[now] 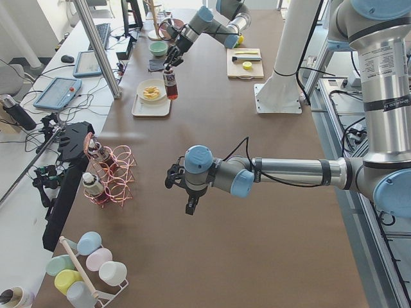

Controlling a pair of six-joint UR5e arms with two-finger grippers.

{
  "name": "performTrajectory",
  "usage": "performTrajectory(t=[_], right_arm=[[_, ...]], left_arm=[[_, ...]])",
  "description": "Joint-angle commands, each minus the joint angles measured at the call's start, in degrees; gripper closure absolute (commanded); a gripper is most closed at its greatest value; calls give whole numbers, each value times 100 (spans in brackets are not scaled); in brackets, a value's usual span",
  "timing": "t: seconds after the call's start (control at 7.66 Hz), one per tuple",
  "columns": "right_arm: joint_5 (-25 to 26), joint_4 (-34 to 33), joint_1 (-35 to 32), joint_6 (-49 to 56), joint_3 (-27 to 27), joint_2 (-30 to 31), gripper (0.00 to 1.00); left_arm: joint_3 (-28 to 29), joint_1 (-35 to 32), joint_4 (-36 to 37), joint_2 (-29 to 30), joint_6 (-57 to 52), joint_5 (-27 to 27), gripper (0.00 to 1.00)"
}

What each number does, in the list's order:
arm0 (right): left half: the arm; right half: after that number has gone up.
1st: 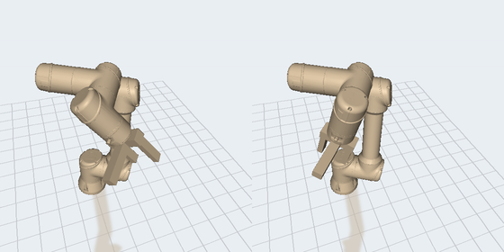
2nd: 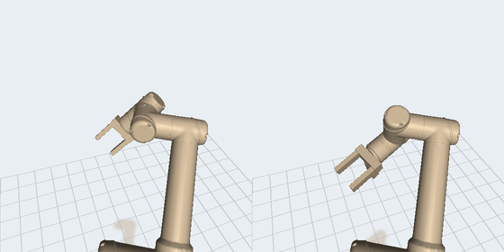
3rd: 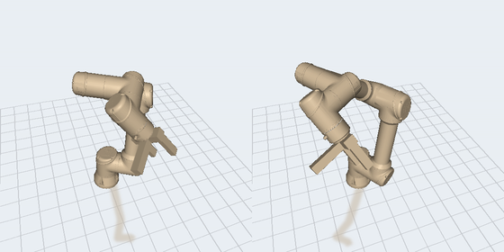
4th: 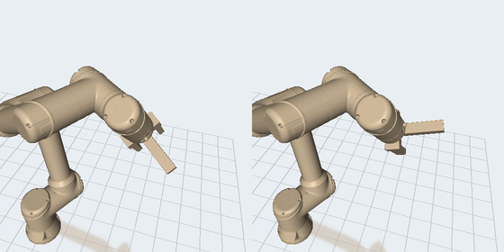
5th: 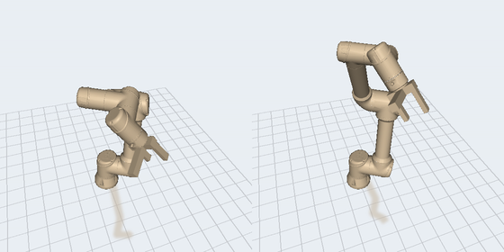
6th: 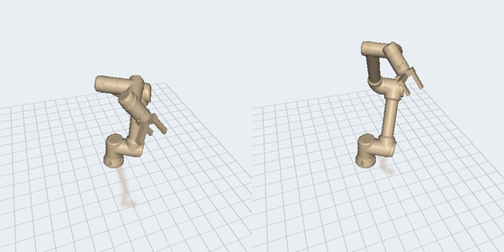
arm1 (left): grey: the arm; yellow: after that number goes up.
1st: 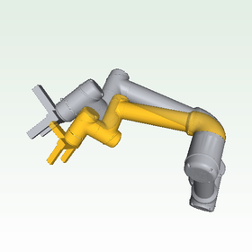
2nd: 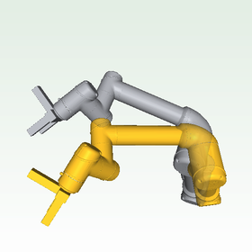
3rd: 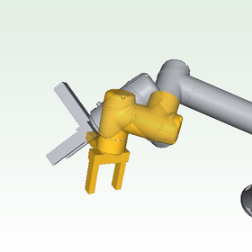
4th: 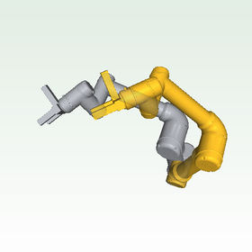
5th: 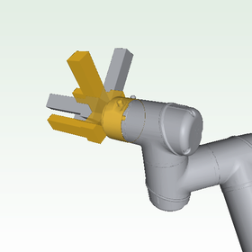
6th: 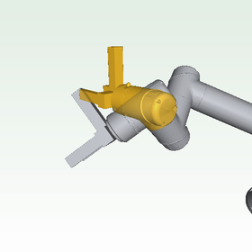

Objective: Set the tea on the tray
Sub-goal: 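Carry the tea bottle with the right gripper over the white tray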

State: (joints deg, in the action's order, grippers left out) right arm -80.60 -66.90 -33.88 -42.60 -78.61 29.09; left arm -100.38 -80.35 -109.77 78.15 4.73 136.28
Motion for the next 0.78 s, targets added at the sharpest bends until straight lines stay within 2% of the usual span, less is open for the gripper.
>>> performTrajectory(t=[0.0,0.26,0.65], right_arm=[[-165,852,-267,-37,1512,-509,100],[-184,1177,-312,-125,2155,-765,100],[-272,1206,-304,-283,2263,-756,100]], left_arm=[[1,-7,0,-1,10,-5,3],[-8,-7,-9,-1,11,3,3],[-8,-7,-9,-1,11,3,3]])
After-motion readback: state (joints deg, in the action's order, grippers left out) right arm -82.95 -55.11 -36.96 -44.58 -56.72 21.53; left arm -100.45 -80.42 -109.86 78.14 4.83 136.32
